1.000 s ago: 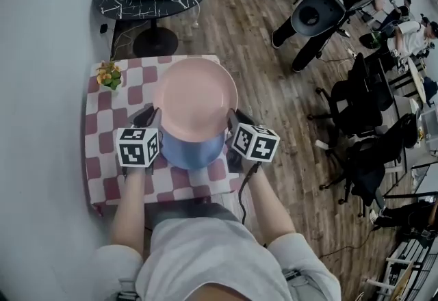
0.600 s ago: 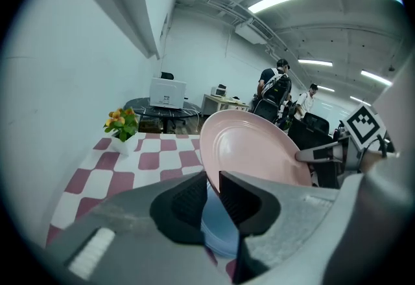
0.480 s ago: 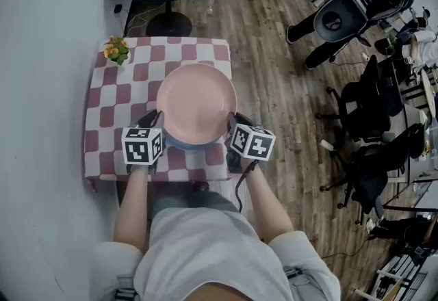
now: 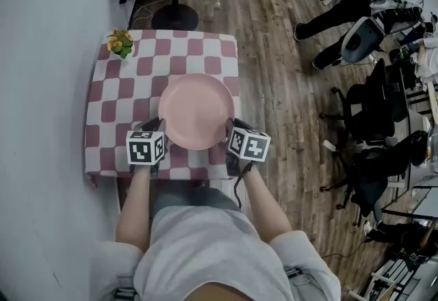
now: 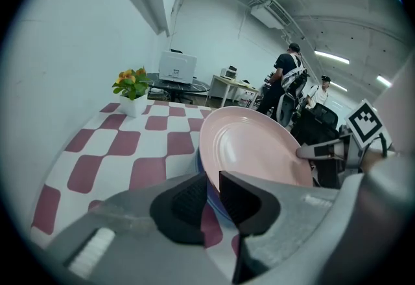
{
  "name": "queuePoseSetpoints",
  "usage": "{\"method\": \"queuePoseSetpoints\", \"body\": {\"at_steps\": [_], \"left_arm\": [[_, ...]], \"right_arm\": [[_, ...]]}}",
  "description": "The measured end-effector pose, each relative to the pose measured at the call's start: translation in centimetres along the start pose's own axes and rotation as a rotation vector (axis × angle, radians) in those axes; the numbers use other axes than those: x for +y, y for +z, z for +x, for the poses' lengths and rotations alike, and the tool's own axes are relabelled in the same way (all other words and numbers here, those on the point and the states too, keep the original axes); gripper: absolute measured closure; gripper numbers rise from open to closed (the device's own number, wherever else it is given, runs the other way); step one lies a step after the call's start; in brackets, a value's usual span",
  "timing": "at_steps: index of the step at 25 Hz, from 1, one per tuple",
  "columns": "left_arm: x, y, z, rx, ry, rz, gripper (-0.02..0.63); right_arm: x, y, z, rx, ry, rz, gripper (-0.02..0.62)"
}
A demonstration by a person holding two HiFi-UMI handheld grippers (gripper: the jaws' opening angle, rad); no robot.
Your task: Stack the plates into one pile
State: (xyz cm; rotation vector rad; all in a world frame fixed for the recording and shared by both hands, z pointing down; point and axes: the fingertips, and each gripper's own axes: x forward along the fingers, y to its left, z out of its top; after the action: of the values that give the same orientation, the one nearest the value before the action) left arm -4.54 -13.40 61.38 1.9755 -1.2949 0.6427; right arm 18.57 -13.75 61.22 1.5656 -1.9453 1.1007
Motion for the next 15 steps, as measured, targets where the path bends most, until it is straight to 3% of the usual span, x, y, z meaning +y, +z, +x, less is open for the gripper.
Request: {"method": "queuePoseSetpoints", "body": {"at_steps": [15], "left_arm": [[0.4,-1.8,1.9,0.045,-0.027,-0.016,0.535]], "right_arm": [[-1.4,-2.1,1.9,0.067,-0.06,-0.005,0.54]]}}
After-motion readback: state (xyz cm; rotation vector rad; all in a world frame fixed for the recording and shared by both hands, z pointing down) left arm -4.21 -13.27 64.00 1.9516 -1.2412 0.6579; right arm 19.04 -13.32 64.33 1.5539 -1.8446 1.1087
